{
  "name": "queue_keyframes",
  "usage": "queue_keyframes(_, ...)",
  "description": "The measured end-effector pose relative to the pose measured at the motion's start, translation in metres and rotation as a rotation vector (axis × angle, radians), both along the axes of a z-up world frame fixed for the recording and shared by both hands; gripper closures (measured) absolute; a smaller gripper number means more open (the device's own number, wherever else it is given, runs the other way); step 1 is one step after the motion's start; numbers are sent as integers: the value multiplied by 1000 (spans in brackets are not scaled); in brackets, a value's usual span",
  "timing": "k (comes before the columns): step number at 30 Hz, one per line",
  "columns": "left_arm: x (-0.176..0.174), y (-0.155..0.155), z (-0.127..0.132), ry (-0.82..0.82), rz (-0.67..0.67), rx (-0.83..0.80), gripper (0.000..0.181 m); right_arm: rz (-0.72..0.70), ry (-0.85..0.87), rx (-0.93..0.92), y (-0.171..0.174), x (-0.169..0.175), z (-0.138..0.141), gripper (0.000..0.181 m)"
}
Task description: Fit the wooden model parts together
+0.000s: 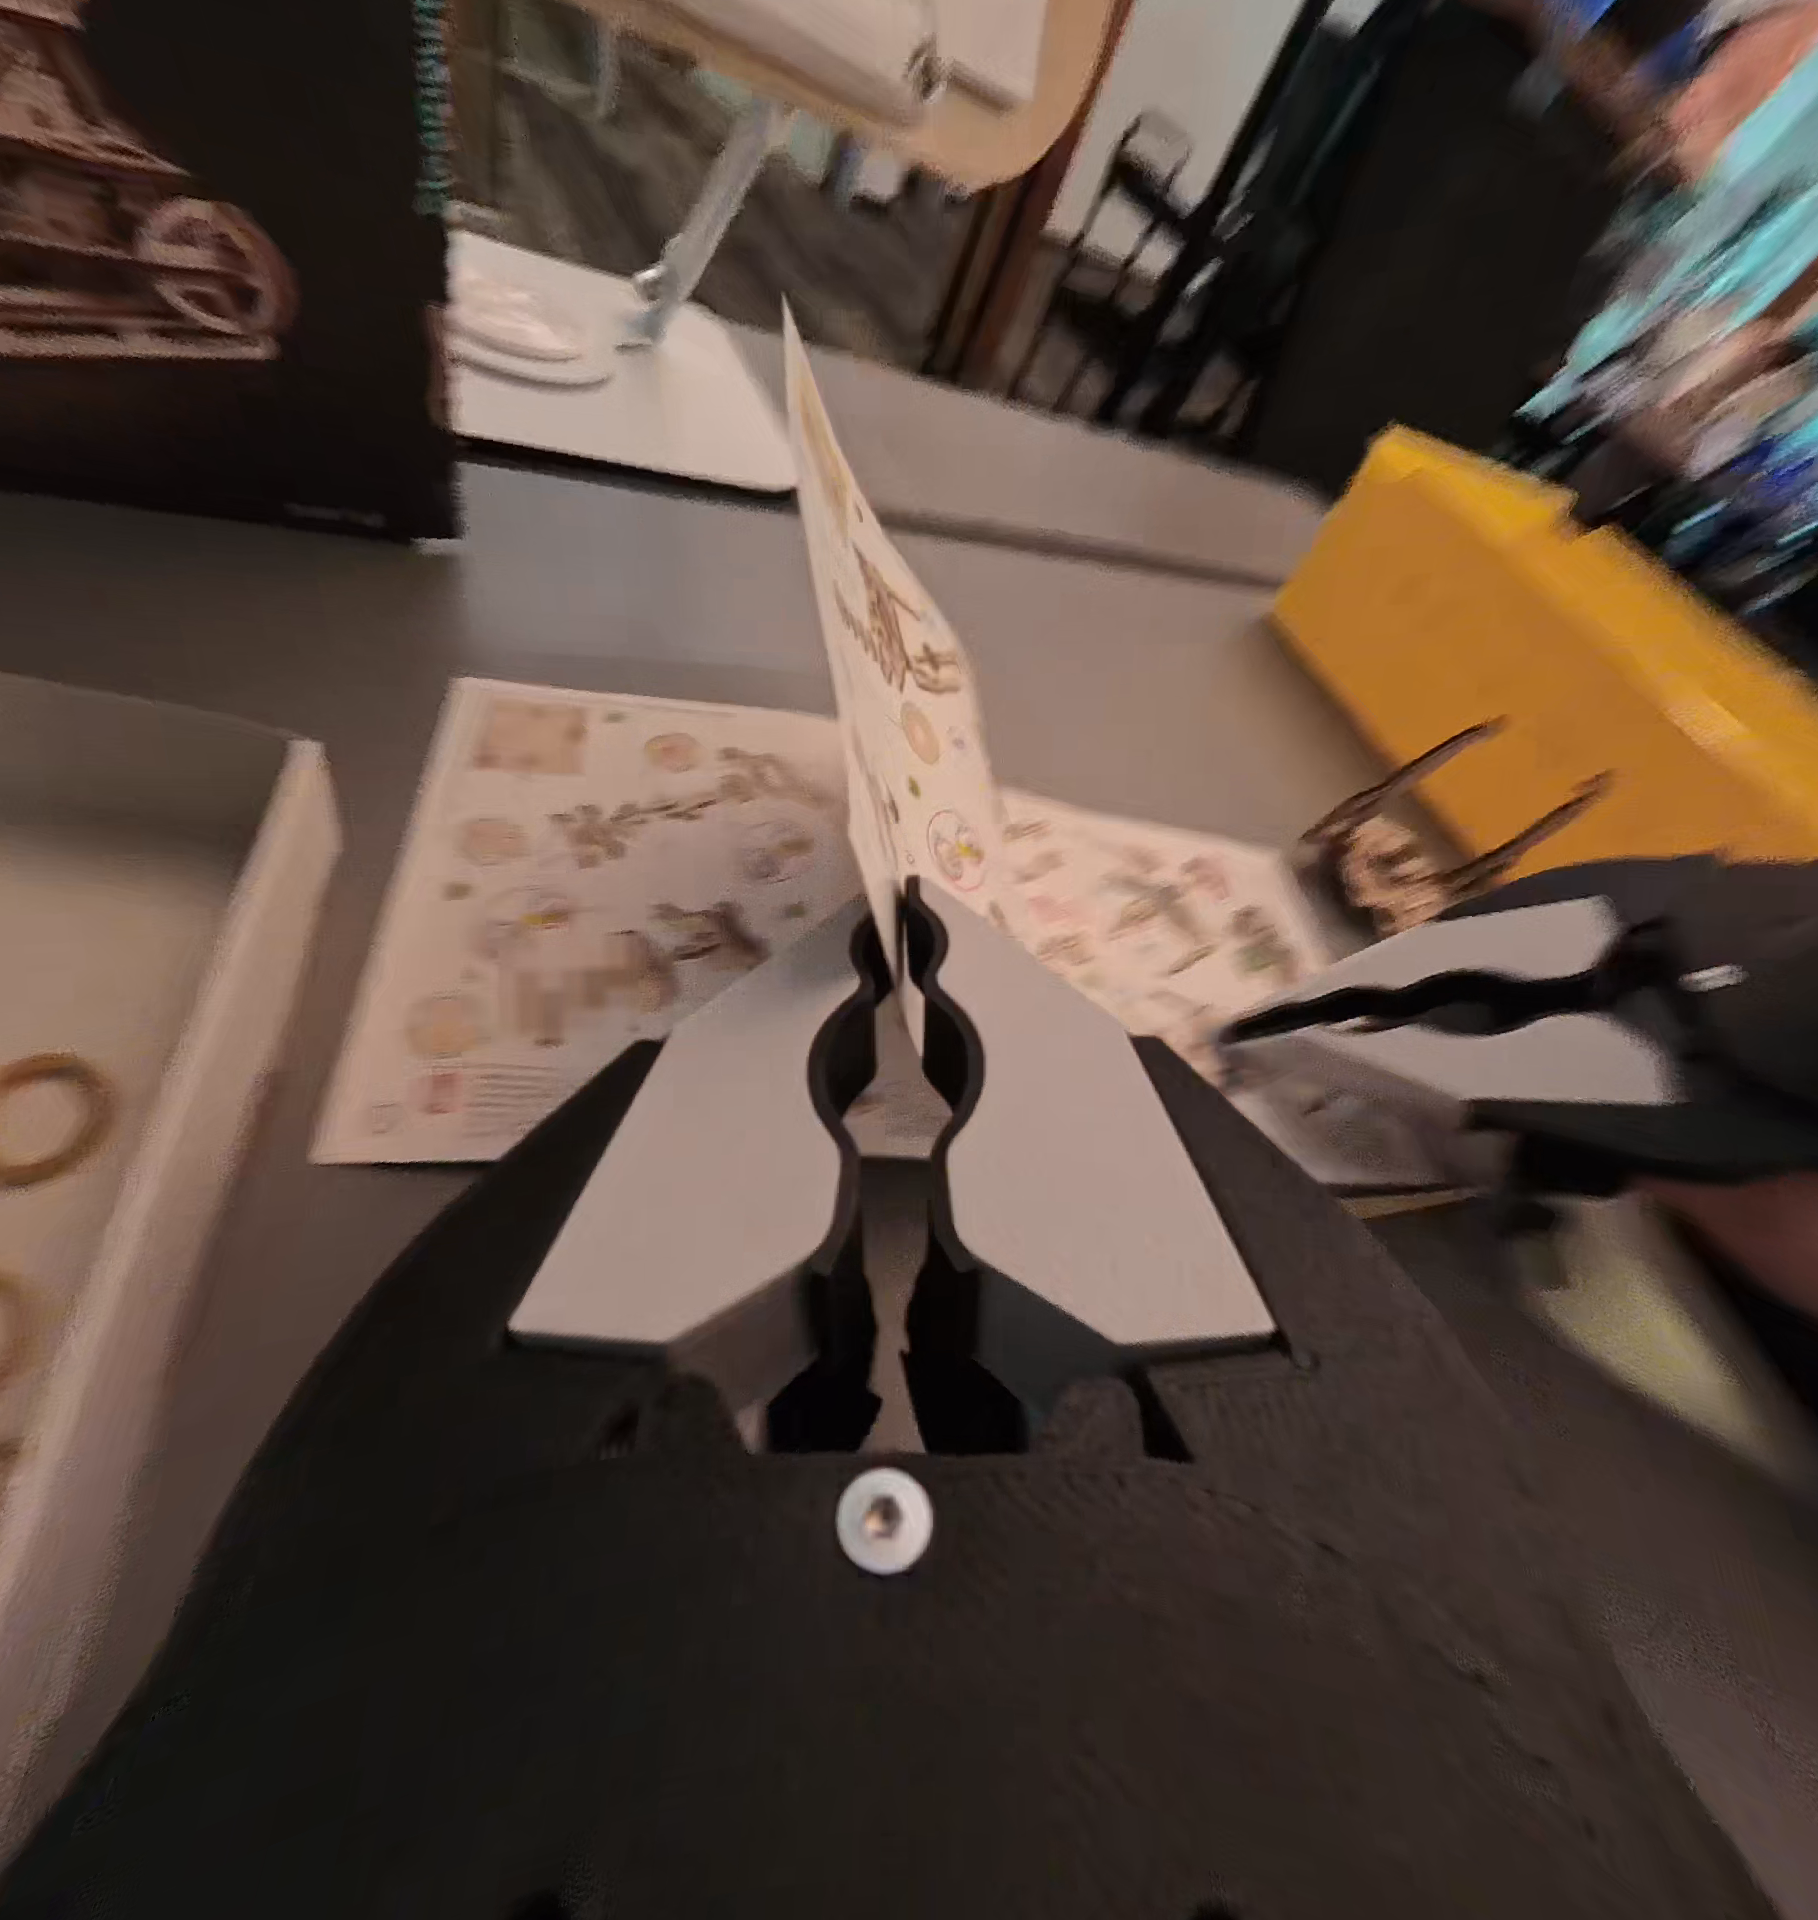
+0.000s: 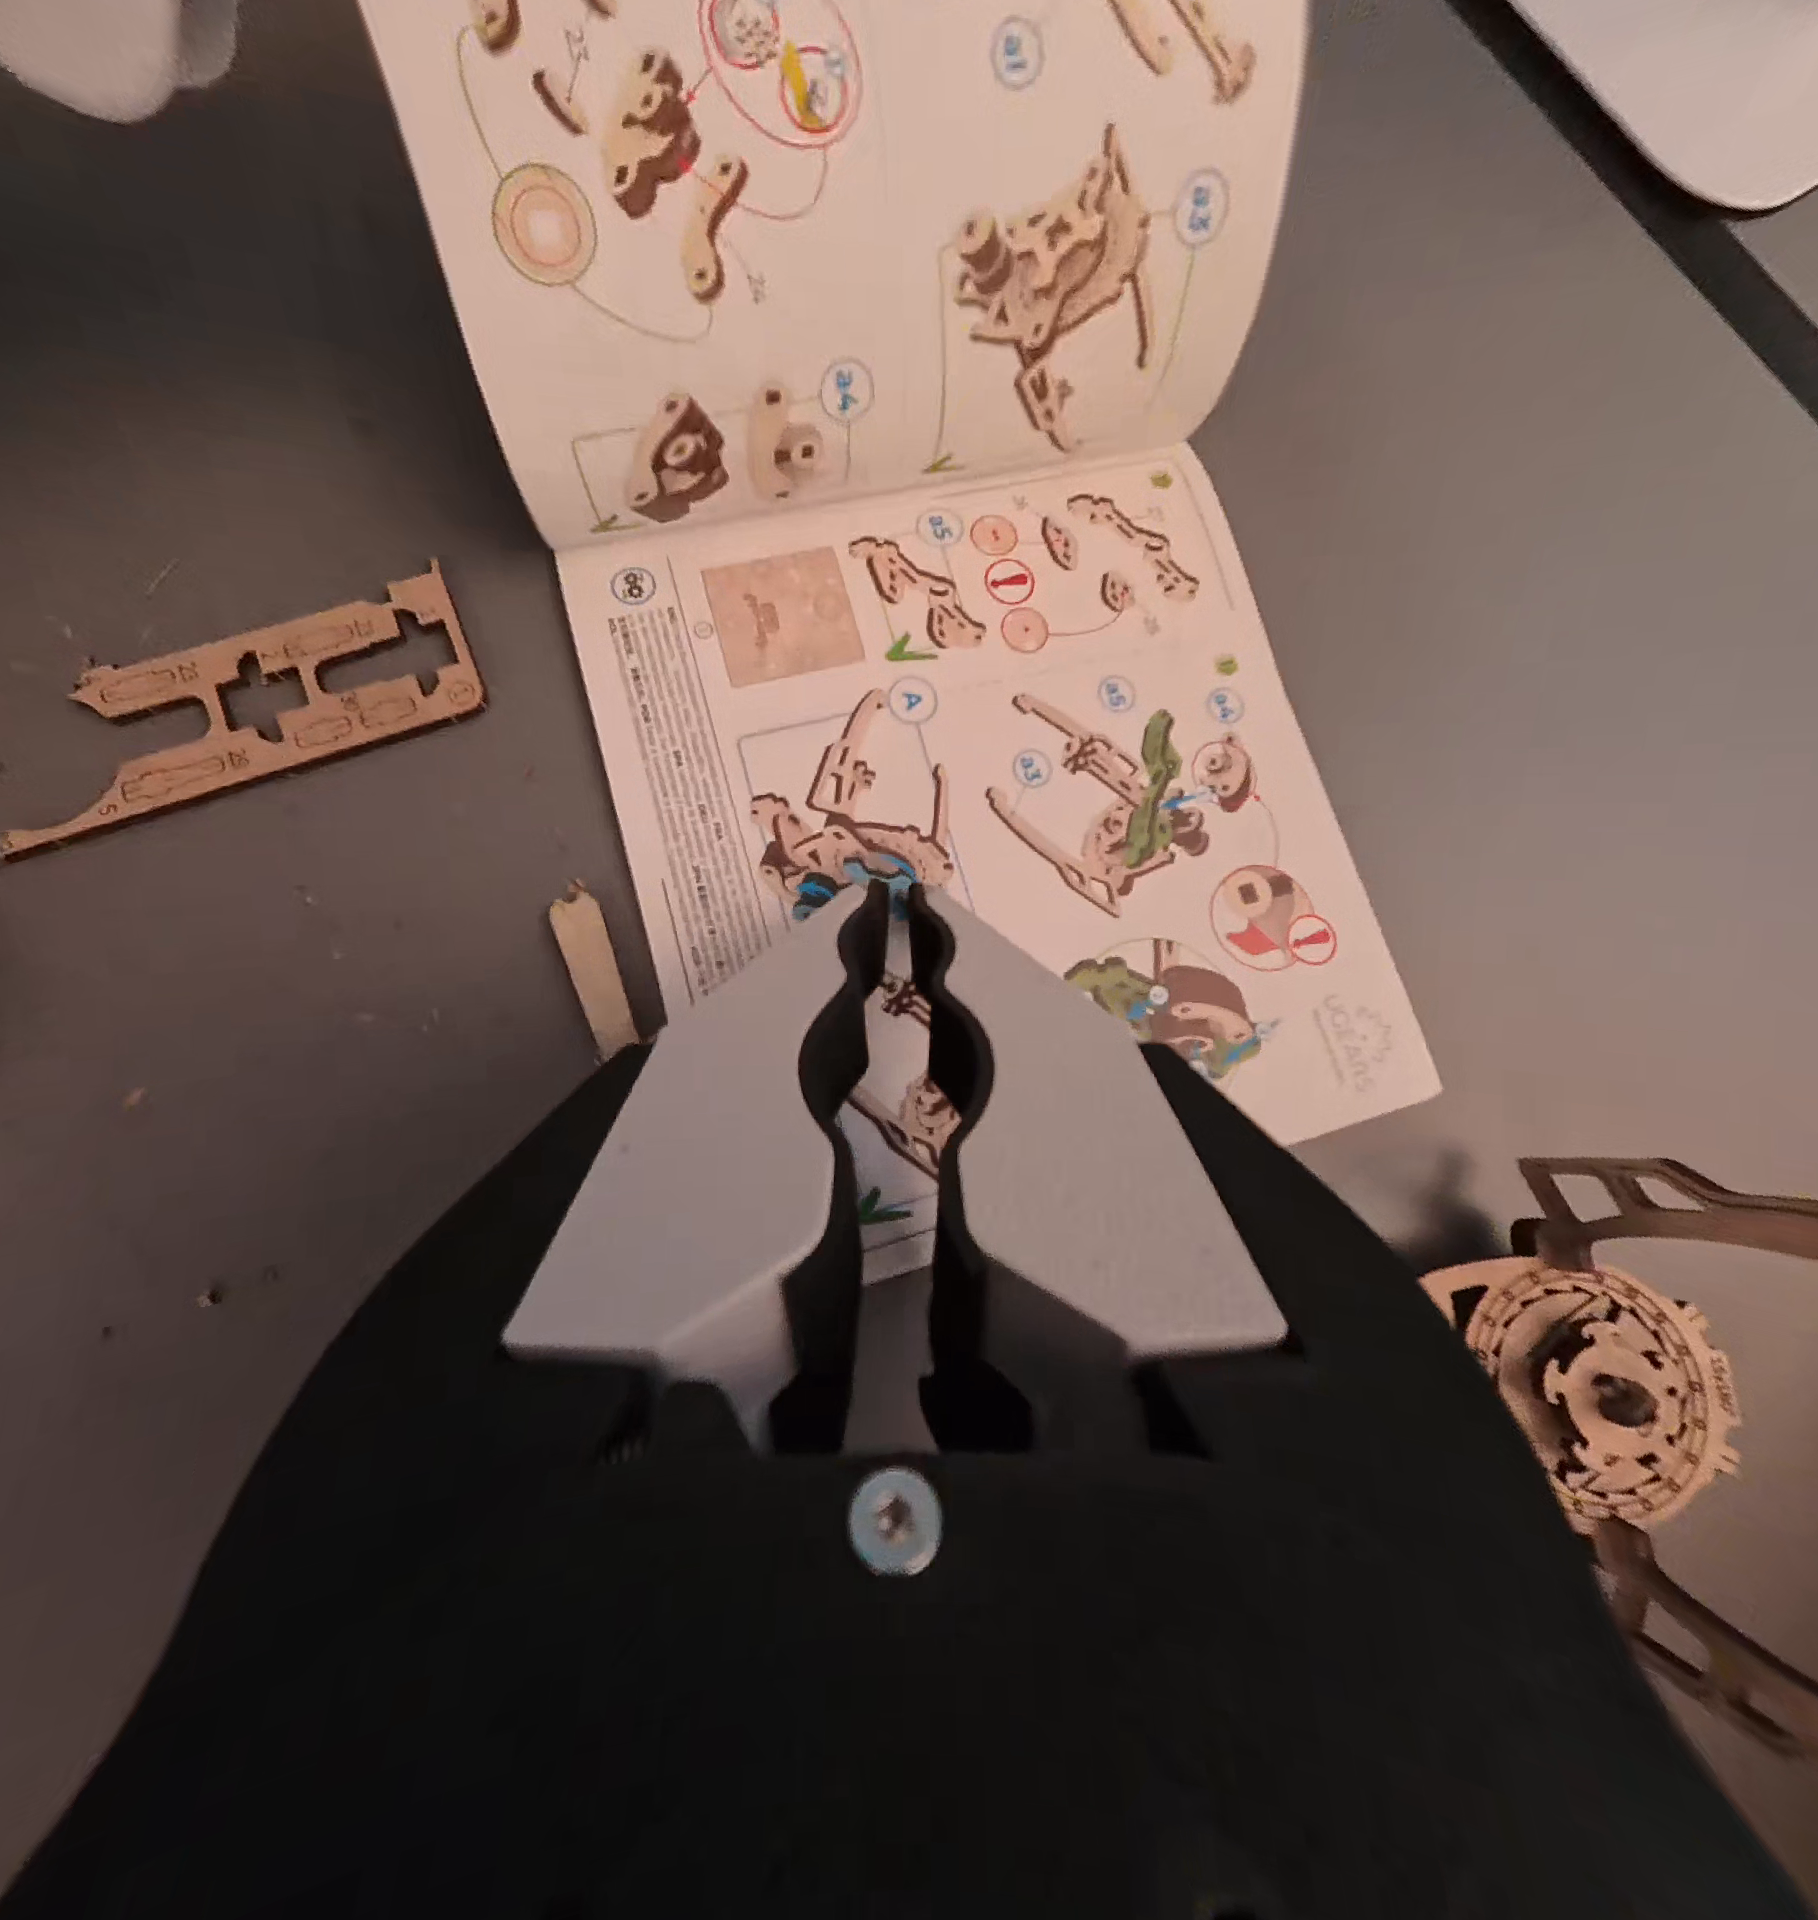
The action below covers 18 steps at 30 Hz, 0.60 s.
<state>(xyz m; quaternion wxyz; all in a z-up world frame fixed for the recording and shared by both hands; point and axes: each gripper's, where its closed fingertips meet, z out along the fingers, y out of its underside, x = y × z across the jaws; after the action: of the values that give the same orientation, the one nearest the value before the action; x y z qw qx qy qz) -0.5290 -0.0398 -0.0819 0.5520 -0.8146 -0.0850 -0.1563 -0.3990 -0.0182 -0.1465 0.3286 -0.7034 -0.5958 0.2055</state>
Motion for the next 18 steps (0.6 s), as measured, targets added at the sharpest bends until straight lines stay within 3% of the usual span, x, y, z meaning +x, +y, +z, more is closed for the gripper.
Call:
queue_keyframes(6,-23,-12,-36,361,29,-210,181,-10,9,-42,8,8,0,179)
queue_keyframes(9,-22,-15,-57,465,-3,-318,181,-21,2,-72,12,9,0,180)
queue_keyframes(11,-21,-16,-64,506,-7,-343,181,-40,-20,-73,16,9,2,168)
queue_keyframes(15,-20,-16,-64,533,-3,-343,181,101,146,-48,-4,-35,37,157)
queue_keyframes(18,-21,-17,-64,523,-1,-344,181,192,170,-21,-7,-70,39,152)
